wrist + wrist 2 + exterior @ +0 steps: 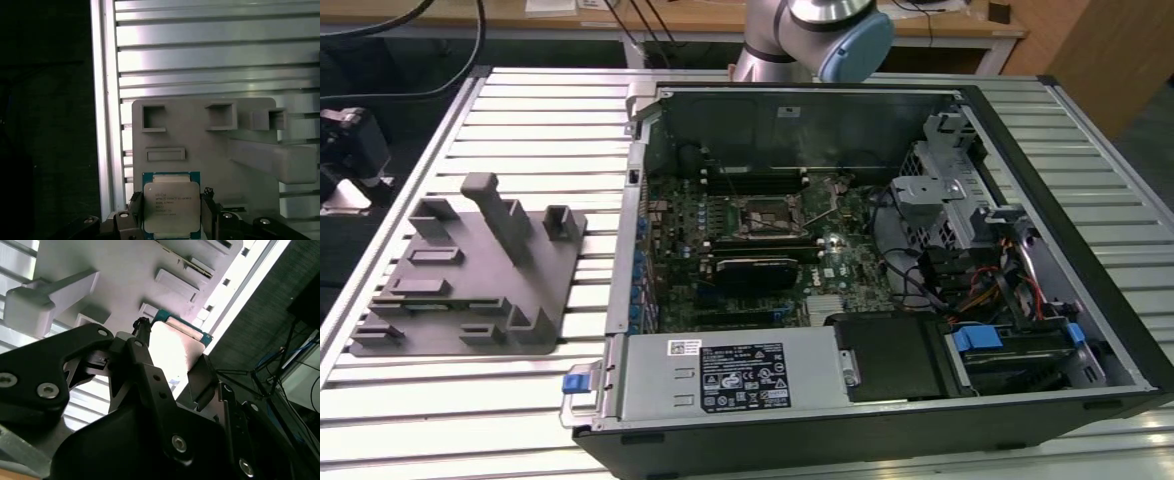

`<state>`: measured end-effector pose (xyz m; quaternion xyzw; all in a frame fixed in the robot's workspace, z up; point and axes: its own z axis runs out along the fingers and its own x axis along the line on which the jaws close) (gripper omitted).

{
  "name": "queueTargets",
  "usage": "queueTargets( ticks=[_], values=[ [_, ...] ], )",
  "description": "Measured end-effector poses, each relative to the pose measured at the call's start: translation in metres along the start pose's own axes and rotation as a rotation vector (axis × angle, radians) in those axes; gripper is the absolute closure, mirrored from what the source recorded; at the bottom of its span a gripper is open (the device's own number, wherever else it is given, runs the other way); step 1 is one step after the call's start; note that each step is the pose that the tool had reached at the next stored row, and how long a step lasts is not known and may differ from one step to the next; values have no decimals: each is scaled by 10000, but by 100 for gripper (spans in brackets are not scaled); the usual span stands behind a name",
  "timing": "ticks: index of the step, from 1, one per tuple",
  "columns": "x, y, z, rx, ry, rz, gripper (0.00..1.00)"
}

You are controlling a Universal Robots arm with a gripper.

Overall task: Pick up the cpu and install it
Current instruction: 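Pick up the cpu and move it towards the insertion slot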

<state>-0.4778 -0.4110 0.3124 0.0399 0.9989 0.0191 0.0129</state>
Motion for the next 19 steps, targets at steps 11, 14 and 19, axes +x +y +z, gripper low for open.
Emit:
queueTargets(
  ticks=[11,14,19],
  values=[
    [-6,11,-269,-4,-18,-1,45],
    [-8,15,-337,-5,-23,-2,45],
    [-11,20,-448,-5,-32,-2,45]
  ],
)
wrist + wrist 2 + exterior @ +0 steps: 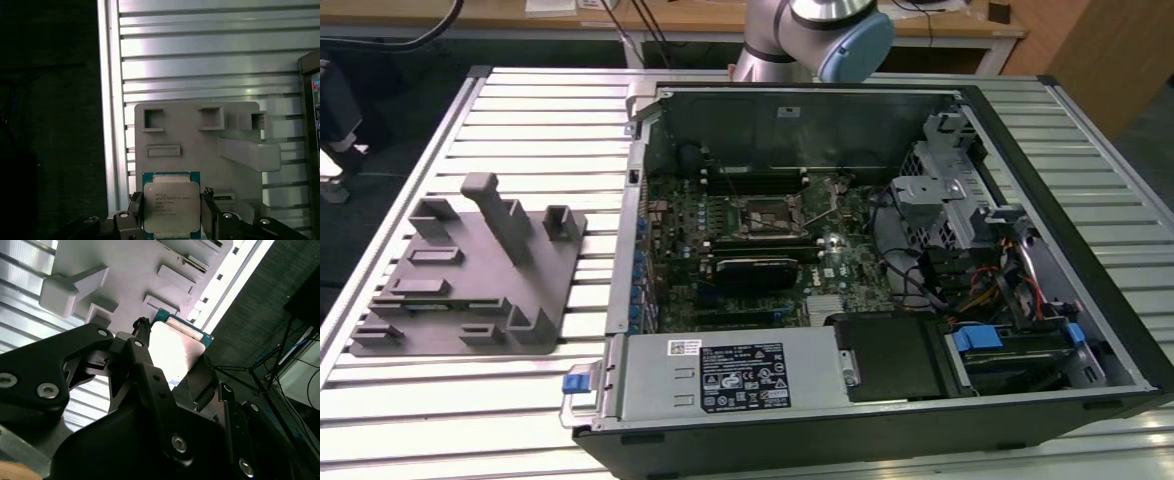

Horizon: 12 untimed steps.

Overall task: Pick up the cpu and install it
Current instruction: 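Pick up the cpu and move it towards the insertion slot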

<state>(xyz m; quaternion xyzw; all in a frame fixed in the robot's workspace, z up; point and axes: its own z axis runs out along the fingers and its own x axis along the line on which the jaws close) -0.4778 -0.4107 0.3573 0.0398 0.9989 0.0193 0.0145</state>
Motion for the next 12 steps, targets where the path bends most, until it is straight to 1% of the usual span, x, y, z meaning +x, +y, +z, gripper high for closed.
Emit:
queueTargets(
  ticks=[7,8,12],
  values=[
    [-4,6,-144,0,-5,0,45],
    [-4,7,-157,-1,-6,0,45],
    [-4,7,-160,-1,-7,0,45]
  ],
)
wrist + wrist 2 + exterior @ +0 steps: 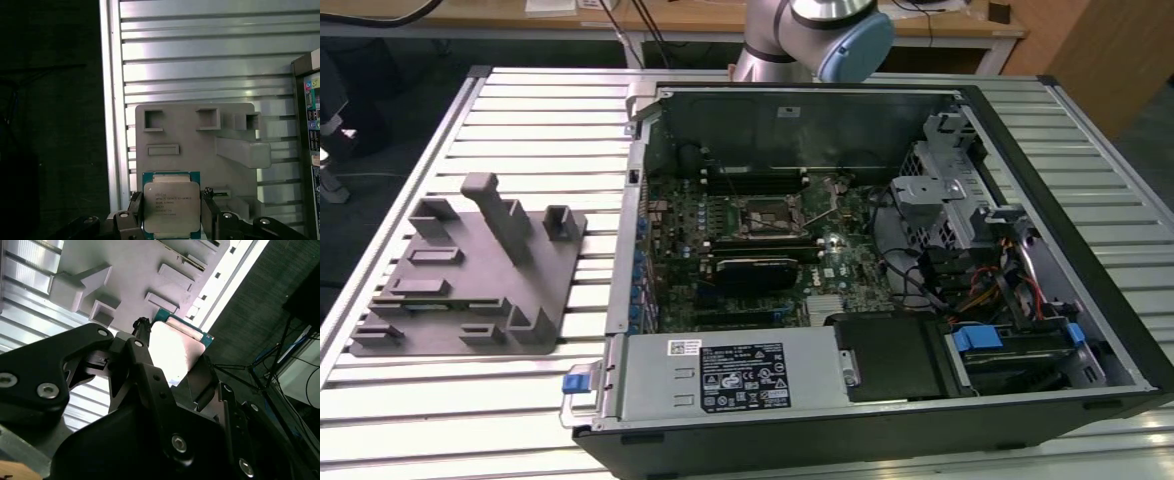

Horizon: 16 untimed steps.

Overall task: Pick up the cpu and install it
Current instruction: 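Pick up the cpu and move it towards the insertion slot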

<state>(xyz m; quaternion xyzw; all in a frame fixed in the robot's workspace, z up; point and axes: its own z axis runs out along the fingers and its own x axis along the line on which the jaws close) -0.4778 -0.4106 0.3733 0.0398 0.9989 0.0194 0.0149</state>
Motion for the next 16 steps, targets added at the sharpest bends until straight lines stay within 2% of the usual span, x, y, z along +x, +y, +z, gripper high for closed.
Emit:
queueTargets(
  ticks=[5,16],
  values=[
    [-32,3,-1,1,2,0,45],
    [-268,21,7,1,2,0,45]
  ],
)
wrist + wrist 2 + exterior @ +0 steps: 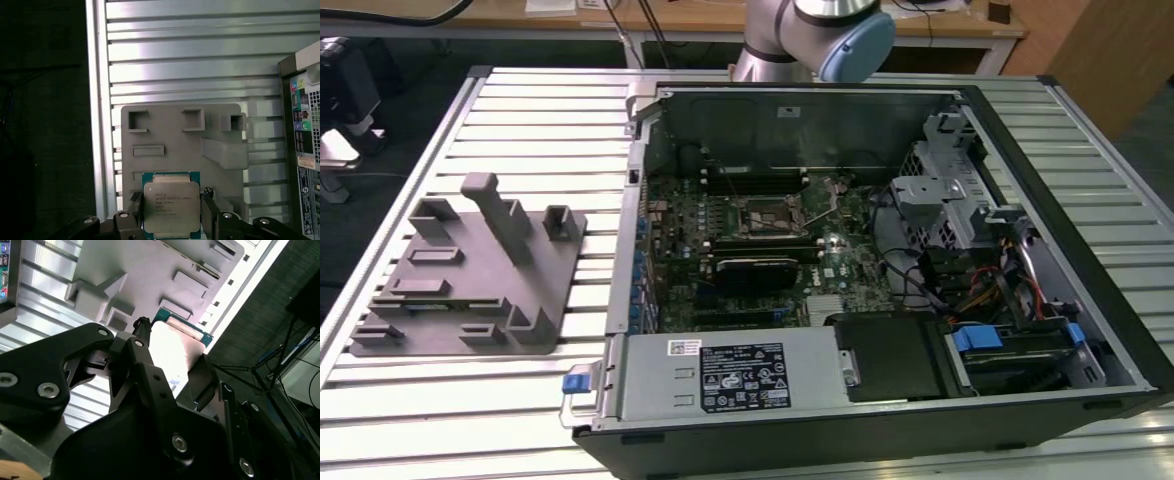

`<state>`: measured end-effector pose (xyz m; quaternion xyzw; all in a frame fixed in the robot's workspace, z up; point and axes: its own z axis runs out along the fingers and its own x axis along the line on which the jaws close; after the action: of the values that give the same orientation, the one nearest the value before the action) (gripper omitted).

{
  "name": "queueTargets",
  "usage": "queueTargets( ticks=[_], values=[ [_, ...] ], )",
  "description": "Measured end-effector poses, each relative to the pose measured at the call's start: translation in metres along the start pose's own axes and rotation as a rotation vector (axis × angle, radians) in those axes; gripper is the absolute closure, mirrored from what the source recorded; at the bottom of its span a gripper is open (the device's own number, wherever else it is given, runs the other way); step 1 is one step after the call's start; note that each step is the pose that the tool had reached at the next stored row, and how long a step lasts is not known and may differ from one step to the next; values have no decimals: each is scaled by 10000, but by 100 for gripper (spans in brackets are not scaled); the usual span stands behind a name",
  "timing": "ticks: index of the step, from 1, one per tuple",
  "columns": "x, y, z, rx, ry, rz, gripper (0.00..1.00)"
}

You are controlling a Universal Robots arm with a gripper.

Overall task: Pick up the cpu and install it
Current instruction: 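Pick up the cpu and move it towards the insertion slot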

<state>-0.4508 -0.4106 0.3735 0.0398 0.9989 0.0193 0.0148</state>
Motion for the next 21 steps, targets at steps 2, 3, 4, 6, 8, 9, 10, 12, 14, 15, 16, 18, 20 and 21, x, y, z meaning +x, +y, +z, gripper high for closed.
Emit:
queueTargets(
  ticks=[2,3,4,6,8,9,10,12,14,15,16,18,20,21],
  values=[
    [-40,4,1,0,0,1,45],
    [-63,5,2,0,0,1,45],
    [-87,7,3,0,0,0,45],
    [-141,12,4,0,0,0,45],
    [-196,16,6,0,0,0,45],
    [-225,19,7,0,0,0,45],
    [-254,21,8,0,1,-1,45],
    [-314,27,10,-1,-1,1,45],
    [-377,33,12,0,0,0,45],
    [-405,36,13,0,0,0,45],
    [-434,39,14,0,0,1,45],
    [-493,46,16,0,0,1,45],
    [-555,53,17,1,1,0,45],
    [-586,57,18,0,0,0,45]
  ],
)
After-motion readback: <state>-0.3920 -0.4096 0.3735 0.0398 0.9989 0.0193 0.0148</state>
